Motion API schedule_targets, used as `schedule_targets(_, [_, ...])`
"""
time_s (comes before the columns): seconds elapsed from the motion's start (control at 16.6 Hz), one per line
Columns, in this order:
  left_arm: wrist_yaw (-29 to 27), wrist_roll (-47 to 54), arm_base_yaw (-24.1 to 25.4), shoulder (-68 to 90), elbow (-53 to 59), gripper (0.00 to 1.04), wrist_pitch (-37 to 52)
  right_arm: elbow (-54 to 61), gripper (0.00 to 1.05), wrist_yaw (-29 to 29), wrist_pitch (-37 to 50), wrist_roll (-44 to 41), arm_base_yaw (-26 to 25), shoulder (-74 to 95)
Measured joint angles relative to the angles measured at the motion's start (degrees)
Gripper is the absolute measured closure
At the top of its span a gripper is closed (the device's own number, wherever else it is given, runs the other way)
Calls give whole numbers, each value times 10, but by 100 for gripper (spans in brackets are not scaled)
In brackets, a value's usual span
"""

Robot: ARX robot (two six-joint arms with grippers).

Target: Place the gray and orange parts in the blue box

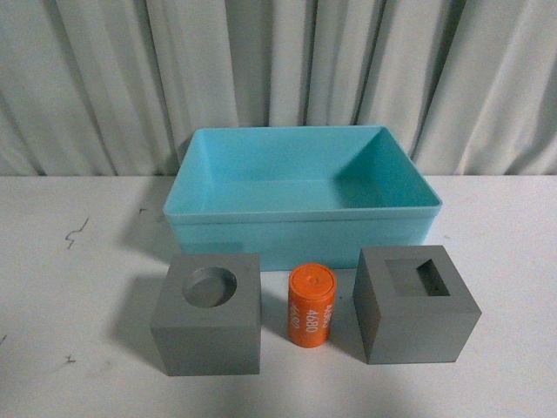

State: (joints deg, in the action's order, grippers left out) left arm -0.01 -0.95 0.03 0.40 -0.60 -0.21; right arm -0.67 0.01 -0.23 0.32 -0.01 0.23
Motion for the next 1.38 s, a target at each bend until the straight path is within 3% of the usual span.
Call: schedule_targets(1.38, [0, 0, 0, 0, 0, 7, 0, 0, 6, 0, 0, 0, 0, 0])
